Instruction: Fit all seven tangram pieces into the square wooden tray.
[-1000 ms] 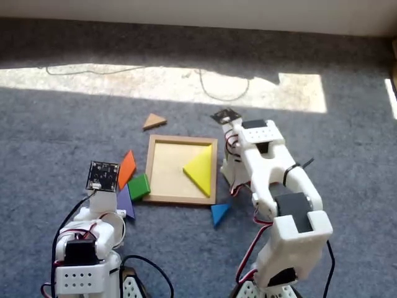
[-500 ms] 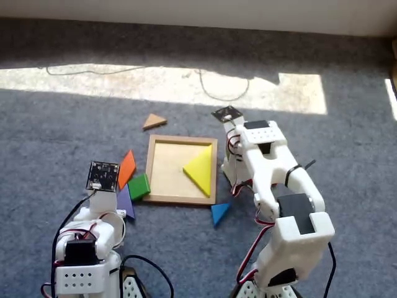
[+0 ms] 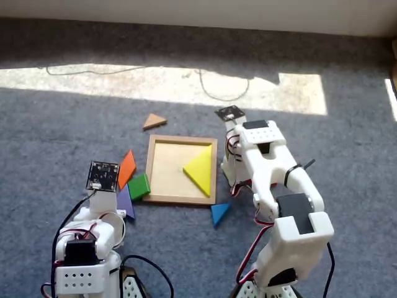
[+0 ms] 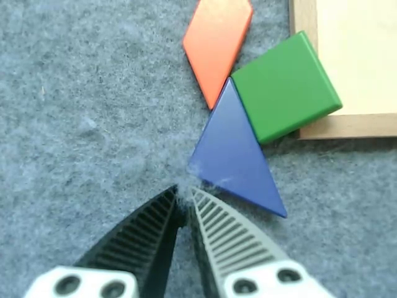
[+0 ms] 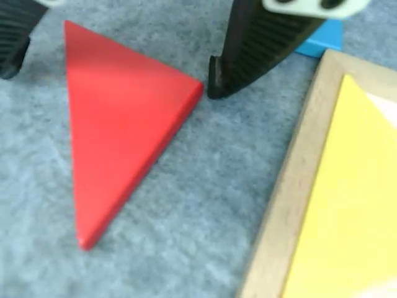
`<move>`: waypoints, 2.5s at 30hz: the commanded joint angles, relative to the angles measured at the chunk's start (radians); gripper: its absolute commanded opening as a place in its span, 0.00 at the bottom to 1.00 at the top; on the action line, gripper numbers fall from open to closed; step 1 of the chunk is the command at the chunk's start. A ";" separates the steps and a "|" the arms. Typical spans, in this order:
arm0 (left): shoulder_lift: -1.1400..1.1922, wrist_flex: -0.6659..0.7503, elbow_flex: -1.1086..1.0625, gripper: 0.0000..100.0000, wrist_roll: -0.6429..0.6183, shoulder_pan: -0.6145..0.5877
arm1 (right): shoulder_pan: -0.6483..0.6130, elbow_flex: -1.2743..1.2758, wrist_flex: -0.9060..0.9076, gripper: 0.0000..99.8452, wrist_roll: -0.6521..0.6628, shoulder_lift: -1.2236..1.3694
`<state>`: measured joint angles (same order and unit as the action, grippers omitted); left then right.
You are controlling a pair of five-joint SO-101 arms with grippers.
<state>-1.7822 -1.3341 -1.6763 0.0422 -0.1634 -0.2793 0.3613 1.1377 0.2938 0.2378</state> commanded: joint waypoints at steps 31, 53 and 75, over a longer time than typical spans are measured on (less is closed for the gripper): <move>-0.039 -0.005 -0.019 0.01 0.002 -0.007 | -0.019 -0.122 0.015 0.37 -0.100 -0.031; -0.039 -0.005 -0.019 0.01 0.002 -0.007 | 0.002 -0.119 0.051 0.37 0.041 -0.030; -0.039 -0.005 -0.019 0.01 0.002 -0.007 | 0.021 -0.139 0.082 0.19 0.048 0.005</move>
<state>-1.7822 -1.3341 -1.6763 0.0422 -0.1634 -0.2624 0.2723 1.1884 0.3307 0.2578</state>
